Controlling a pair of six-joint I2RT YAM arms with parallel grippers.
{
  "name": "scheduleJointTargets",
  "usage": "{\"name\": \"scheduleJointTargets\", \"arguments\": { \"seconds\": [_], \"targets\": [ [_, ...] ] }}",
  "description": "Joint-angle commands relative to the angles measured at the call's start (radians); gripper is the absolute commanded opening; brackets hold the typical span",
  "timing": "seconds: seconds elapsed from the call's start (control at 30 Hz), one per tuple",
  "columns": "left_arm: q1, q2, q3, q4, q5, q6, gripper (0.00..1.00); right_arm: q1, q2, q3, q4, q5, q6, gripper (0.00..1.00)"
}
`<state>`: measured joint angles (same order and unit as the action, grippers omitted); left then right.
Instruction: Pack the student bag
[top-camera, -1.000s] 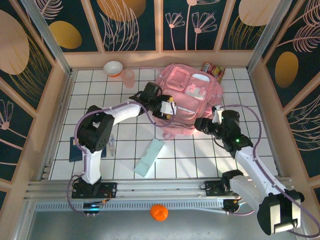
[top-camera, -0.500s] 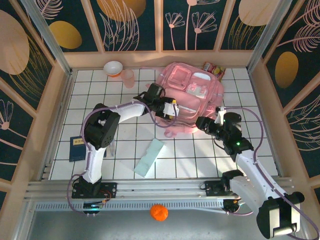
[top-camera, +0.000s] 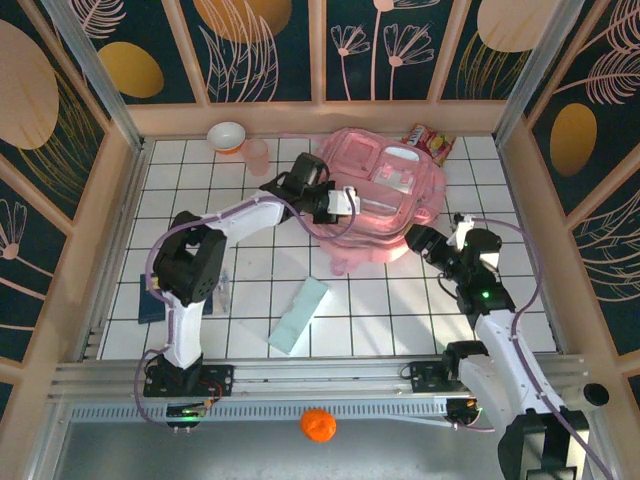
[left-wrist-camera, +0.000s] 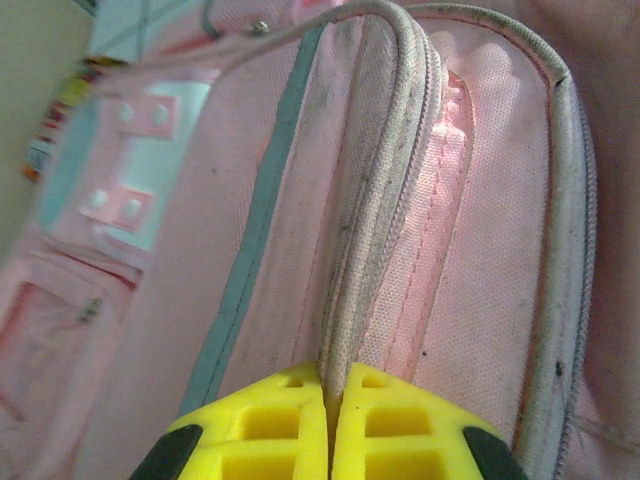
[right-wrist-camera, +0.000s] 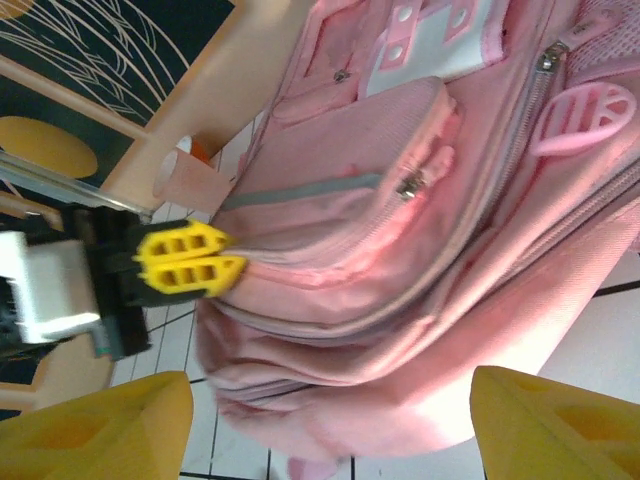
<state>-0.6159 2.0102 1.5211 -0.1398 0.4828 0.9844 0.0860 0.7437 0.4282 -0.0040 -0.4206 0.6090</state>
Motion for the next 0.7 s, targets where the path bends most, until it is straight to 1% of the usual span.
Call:
{"name": "scheduleJointTargets", "arguments": {
  "seconds": [0.0,0.03,0.1,0.17,0.27,0.33,0.43,0.53,0.67],
  "targets": [
    [0.020,-0.107,0.070,-0.002,0.115,-0.049,0.00,0.005,0.047,0.073,0.029,-0.050,-0.063,0.73],
    [0.023,-0.114,0.076,-0.006,0.121,-0.051,0.00,0.019,0.060,0.101,0.012,-0.016,-0.104,0.74],
    [0.026,-0.124,0.093,-0.026,0.132,-0.049,0.00,0.057,0.089,0.162,-0.008,0.047,-0.247,0.74],
    [0.028,-0.136,0.102,-0.038,0.144,-0.046,0.00,0.092,0.122,0.218,-0.004,0.075,-0.450,0.74],
    [0.028,-0.147,0.103,-0.042,0.154,-0.041,0.00,0.111,0.200,0.283,0.011,0.061,-0.691,0.74],
    [0.028,-0.154,0.100,-0.044,0.164,-0.042,0.00,0.111,0.265,0.326,0.019,0.020,-0.798,0.74],
    [0.027,-0.166,0.094,-0.040,0.178,-0.046,0.00,0.111,0.369,0.388,0.024,-0.040,-0.890,0.74],
    [0.027,-0.177,0.082,-0.024,0.195,-0.060,0.00,0.115,0.456,0.427,0.039,-0.126,-0.941,0.73],
    [0.027,-0.179,0.075,-0.012,0.218,-0.077,0.00,0.119,0.515,0.423,0.083,-0.231,-1.000,0.73]
  ]
}}
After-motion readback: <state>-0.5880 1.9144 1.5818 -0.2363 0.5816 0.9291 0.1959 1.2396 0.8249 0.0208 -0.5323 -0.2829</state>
